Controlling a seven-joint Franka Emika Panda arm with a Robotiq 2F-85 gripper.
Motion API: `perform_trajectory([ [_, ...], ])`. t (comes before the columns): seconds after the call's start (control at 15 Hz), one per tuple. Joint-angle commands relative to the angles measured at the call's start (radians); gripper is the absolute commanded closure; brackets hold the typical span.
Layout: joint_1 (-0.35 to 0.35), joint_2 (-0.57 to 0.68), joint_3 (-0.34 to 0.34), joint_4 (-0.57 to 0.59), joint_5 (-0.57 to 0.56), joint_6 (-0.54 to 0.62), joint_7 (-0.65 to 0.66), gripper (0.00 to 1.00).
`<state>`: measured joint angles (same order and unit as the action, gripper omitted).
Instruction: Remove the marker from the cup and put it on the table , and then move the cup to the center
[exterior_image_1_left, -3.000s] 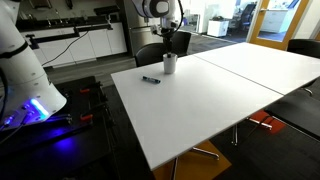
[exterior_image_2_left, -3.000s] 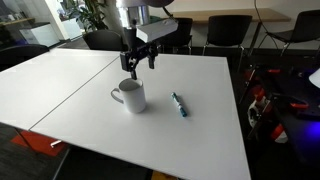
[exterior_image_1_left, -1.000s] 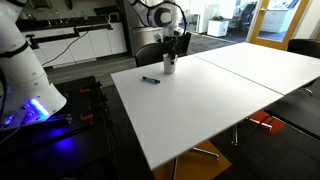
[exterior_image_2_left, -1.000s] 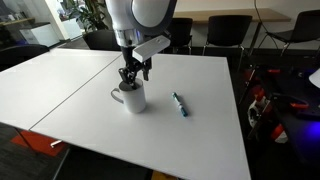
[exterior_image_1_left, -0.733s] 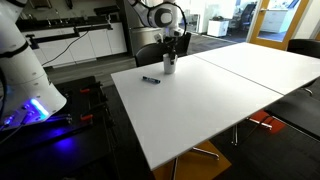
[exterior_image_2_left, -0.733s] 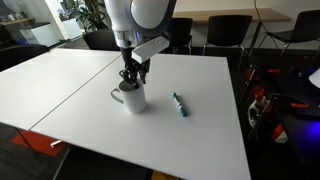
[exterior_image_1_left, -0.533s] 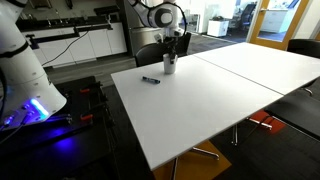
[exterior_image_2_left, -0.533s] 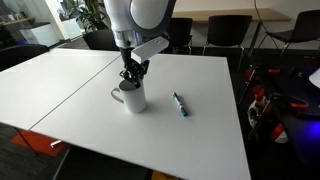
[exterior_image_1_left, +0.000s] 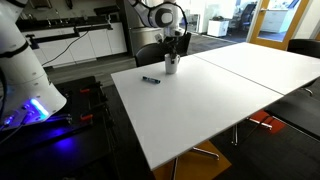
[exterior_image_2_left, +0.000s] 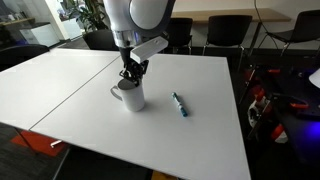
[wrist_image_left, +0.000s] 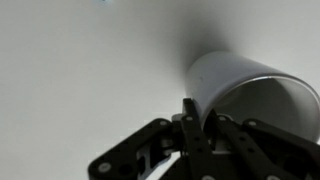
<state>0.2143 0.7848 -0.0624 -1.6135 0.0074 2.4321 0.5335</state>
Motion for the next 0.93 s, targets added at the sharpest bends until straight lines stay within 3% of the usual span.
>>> perform_trajectory([
  [0.0, -0.005, -0.017, -0.028, -0.016, 0.008, 0.011, 0.008, 0.97],
  [0.87, -0.125, -0.103, -0.092, -0.127, 0.043, 0.029, -0.011, 0.97],
])
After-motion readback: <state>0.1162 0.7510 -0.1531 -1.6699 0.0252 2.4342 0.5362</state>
